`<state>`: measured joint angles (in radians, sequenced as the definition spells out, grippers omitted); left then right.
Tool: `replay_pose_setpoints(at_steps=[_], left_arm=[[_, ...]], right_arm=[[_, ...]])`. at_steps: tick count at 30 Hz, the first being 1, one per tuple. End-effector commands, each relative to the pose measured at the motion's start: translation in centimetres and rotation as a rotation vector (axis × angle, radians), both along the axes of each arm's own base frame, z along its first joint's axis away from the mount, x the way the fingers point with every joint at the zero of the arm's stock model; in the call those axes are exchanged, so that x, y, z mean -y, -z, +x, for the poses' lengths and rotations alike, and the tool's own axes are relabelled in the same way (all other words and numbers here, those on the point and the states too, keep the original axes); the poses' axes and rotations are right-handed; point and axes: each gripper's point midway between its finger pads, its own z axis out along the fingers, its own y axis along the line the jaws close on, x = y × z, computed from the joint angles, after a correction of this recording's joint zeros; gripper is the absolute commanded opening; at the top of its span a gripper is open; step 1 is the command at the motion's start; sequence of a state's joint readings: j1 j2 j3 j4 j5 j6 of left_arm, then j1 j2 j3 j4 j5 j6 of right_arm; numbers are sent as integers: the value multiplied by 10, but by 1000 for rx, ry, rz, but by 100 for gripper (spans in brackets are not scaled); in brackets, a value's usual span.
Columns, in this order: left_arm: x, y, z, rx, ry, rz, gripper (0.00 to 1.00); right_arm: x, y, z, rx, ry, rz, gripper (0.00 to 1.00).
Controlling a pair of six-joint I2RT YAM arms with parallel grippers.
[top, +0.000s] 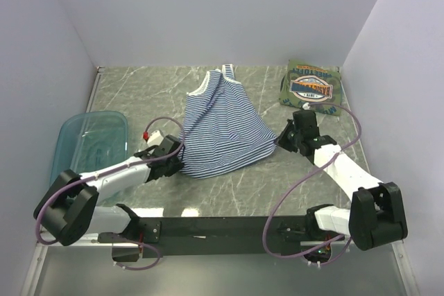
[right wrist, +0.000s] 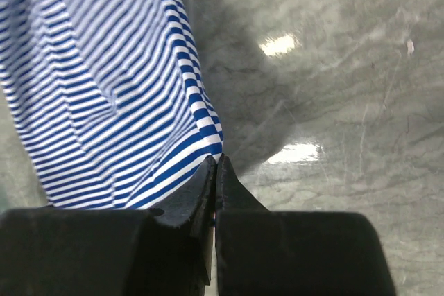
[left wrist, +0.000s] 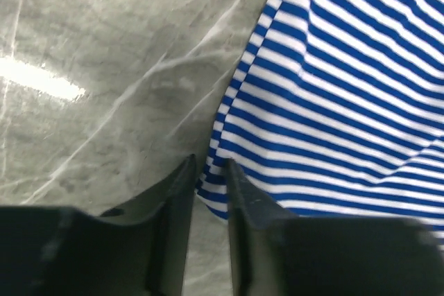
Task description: Fold and stack the tank tops
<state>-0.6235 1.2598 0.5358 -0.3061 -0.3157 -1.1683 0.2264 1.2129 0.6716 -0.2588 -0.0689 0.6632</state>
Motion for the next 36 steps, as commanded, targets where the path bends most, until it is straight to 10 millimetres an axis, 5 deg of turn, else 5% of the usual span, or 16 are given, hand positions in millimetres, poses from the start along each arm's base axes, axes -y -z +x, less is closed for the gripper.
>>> replay_pose_setpoints(at_steps=[1,5,11,14,16,19,22,29,36], left_arm=[[10,-23,27,86,8,7,27],[11,-51,33,115,34,23,1],[25,-125,26,199,155,-66,1],[20,-134,25,210,173,-95,17],[14,-126,29,184,173,-136,26],[13,-99,35,125,194,-164,47],[14,-76,29,74,197,-177,49],[6,-24,-10,-26,132,-227,38],[13,-17,-35,1,135,-271,42]], right_arm=[[1,-41,14,101,-11,-12,0],[4,-61,11,120,-20,-29,0],[6,-92,1,153,-63,-57,0],[10,-88,1,149,-60,-81,0],[9,-75,4,105,-75,-91,4],[8,-56,11,65,-77,-105,36],[13,-38,17,23,-62,-137,49],[26,-4,9,-49,-9,-173,51],[29,22,-10,-95,18,-149,51]])
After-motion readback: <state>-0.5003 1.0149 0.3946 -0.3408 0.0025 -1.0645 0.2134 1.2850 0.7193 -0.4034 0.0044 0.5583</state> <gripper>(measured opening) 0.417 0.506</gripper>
